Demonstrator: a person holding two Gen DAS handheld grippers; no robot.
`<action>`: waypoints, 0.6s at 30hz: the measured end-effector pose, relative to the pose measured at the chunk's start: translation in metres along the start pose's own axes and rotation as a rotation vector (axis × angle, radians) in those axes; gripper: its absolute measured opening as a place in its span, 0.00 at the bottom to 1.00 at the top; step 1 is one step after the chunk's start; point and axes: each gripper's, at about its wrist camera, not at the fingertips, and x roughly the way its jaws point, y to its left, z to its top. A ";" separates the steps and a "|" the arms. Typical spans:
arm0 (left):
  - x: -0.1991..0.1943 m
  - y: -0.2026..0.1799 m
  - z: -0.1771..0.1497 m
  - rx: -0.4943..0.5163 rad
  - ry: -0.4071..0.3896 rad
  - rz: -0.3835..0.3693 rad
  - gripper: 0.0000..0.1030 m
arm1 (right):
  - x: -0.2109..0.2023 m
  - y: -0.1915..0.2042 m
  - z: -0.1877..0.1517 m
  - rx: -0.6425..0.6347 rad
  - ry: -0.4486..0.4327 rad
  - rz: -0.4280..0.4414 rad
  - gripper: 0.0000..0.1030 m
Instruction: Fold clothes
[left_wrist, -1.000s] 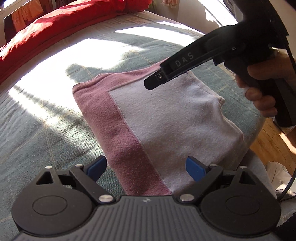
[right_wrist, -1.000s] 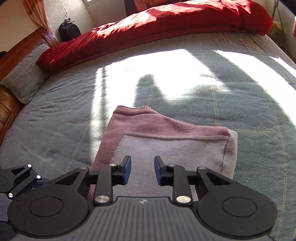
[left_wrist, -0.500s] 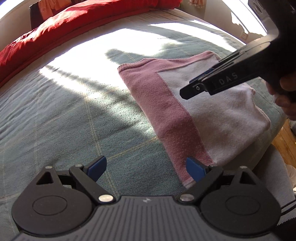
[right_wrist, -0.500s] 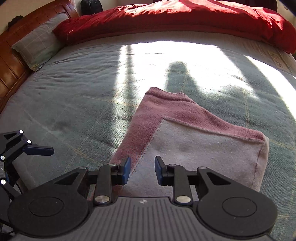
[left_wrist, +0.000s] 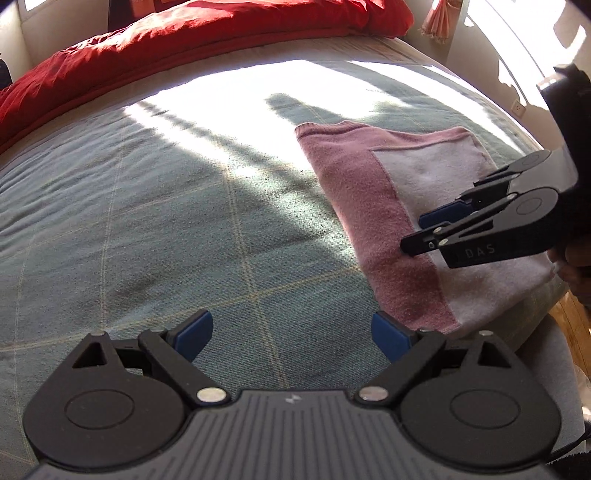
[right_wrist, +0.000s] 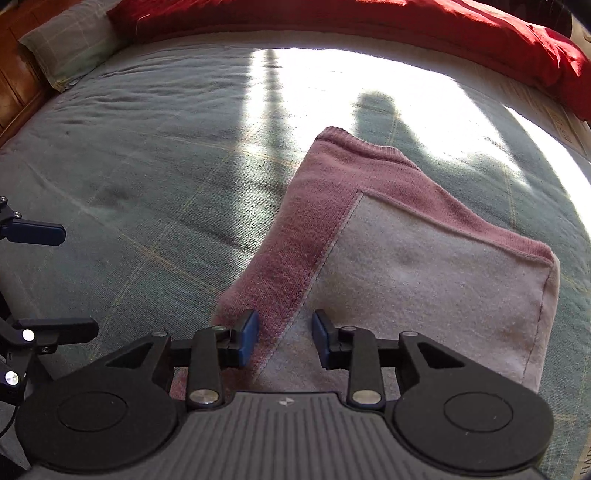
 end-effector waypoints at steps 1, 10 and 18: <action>-0.002 0.001 -0.001 -0.001 -0.004 -0.002 0.90 | 0.001 -0.001 0.001 0.015 -0.001 0.004 0.37; -0.005 0.010 -0.006 -0.039 -0.015 -0.017 0.90 | 0.005 -0.014 0.054 0.061 -0.057 -0.050 0.37; -0.008 0.010 -0.006 -0.041 -0.022 -0.023 0.90 | 0.022 -0.016 0.058 0.063 -0.017 -0.072 0.40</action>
